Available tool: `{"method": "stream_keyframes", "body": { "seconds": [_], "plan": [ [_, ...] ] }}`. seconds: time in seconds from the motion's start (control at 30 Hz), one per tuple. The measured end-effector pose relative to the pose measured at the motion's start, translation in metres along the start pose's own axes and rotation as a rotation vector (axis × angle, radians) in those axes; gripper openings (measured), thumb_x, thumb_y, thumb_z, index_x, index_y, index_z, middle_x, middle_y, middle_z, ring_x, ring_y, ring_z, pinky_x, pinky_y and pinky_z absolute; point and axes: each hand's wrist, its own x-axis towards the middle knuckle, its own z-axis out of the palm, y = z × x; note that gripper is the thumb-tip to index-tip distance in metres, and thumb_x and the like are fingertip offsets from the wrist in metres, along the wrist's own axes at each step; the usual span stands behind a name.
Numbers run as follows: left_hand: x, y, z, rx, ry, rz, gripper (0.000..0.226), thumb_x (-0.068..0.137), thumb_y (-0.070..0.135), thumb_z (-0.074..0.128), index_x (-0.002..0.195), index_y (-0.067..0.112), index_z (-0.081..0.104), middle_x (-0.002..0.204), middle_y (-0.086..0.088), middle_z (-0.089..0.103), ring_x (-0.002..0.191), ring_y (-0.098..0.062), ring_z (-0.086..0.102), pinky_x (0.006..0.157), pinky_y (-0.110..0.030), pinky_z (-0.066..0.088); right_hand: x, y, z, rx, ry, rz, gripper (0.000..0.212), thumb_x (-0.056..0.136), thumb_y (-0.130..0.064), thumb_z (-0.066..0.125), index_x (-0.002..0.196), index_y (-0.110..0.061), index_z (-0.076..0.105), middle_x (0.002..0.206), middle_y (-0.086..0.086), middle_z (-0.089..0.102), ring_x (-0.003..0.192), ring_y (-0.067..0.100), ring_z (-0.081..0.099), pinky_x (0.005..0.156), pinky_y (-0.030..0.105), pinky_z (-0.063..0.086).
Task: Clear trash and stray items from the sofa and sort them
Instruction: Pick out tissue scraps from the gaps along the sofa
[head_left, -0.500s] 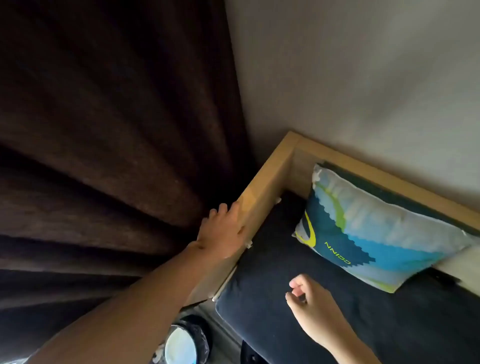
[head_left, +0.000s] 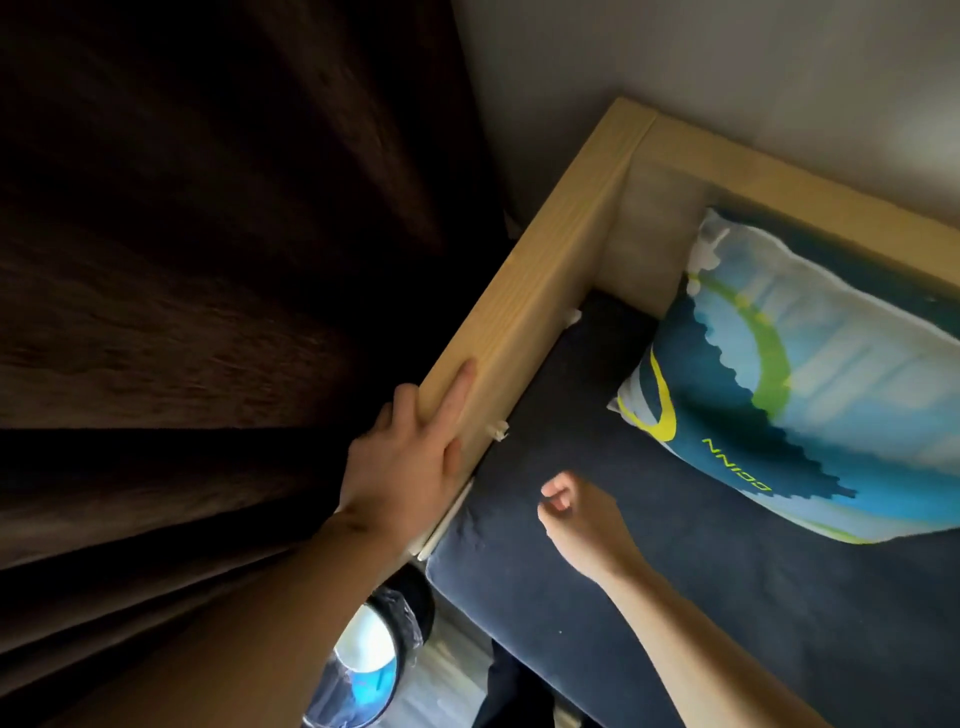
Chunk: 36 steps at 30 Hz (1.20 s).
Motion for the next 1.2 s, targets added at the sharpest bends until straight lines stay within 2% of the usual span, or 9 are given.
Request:
{"method": "stream_keyframes", "body": {
  "seconds": [0.07,0.17,0.23,0.33,0.5,0.67,0.8,1.0,1.2],
  "plan": [
    [0.001,0.001,-0.002,-0.030,-0.015,-0.004,0.089,0.084,0.032,0.070,0.157,0.033,0.019,0.101,-0.017,0.052,0.072,-0.033,0.057,0.040,-0.032,0.043,0.030,-0.004,0.017,0.020,0.014,0.014,0.024,0.086,-0.015,0.055,0.107,-0.022,0.065,0.091,0.005,0.076,0.089,0.030,0.071,0.079,0.039,0.056],
    [0.002,-0.001,0.001,-0.056,-0.012,-0.010,0.088,0.084,0.031,0.072,0.156,0.032,0.023,0.099,-0.017,0.053,0.072,-0.032,0.058,0.040,-0.033,0.044,0.073,-0.010,0.042,-0.016,-0.023,0.013,0.039,0.090,-0.018,0.056,0.128,-0.023,0.065,0.111,0.008,0.076,0.105,0.031,0.069,0.088,0.037,0.054],
    [0.002,-0.002,0.002,-0.066,-0.004,-0.019,0.089,0.082,0.031,0.073,0.156,0.032,0.025,0.099,-0.016,0.052,0.072,-0.032,0.058,0.040,-0.034,0.045,0.097,-0.017,0.052,-0.035,-0.051,-0.008,0.048,0.090,-0.021,0.054,0.137,-0.029,0.059,0.113,0.009,0.075,0.107,0.032,0.068,0.088,0.037,0.054],
    [0.003,-0.003,0.003,-0.081,0.018,-0.018,0.087,0.083,0.032,0.071,0.156,0.033,0.025,0.099,-0.016,0.052,0.072,-0.033,0.057,0.042,-0.033,0.044,0.126,-0.025,0.056,-0.021,-0.002,-0.060,0.049,0.090,-0.023,0.049,0.136,-0.038,0.052,0.113,0.011,0.073,0.105,0.039,0.066,0.084,0.040,0.056],
    [0.001,-0.003,0.004,-0.089,-0.008,-0.034,0.086,0.082,0.033,0.068,0.157,0.034,0.025,0.101,-0.013,0.052,0.075,-0.031,0.057,0.043,-0.031,0.042,0.146,-0.018,0.063,-0.078,-0.024,-0.025,0.066,0.093,-0.022,0.048,0.153,-0.044,0.028,0.126,0.015,0.067,0.115,0.043,0.063,0.094,0.049,0.053],
    [0.003,-0.004,0.003,-0.125,-0.001,-0.027,0.084,0.082,0.031,0.066,0.156,0.035,0.026,0.100,-0.012,0.052,0.076,-0.030,0.057,0.043,-0.033,0.044,0.159,-0.016,0.064,-0.059,-0.035,0.005,0.060,0.093,-0.018,0.050,0.149,-0.035,0.036,0.116,0.021,0.068,0.103,0.043,0.068,0.088,0.052,0.057],
    [0.004,-0.004,0.002,-0.135,0.019,-0.021,0.082,0.082,0.030,0.065,0.155,0.034,0.030,0.098,-0.011,0.051,0.074,-0.029,0.055,0.042,-0.032,0.044,0.166,-0.019,0.064,-0.230,-0.063,-0.028,0.048,0.095,-0.025,0.053,0.141,-0.022,0.040,0.115,0.024,0.068,0.102,0.044,0.067,0.083,0.048,0.057],
    [0.001,-0.004,0.004,-0.154,0.022,-0.010,0.084,0.082,0.028,0.064,0.156,0.035,0.026,0.104,-0.012,0.054,0.079,-0.030,0.057,0.046,-0.035,0.046,0.181,-0.020,0.072,-0.231,-0.112,0.018,0.052,0.089,-0.034,0.068,0.131,-0.015,0.046,0.110,0.023,0.071,0.096,0.045,0.071,0.082,0.053,0.058],
    [0.001,-0.005,0.005,-0.168,0.021,-0.011,0.083,0.081,0.027,0.065,0.156,0.033,0.029,0.105,-0.011,0.054,0.079,-0.028,0.057,0.045,-0.034,0.046,0.187,-0.019,0.068,-0.201,-0.010,-0.002,0.026,0.093,-0.034,0.059,0.107,-0.013,0.065,0.098,0.018,0.076,0.092,0.038,0.073,0.082,0.046,0.059]
  ]
}}
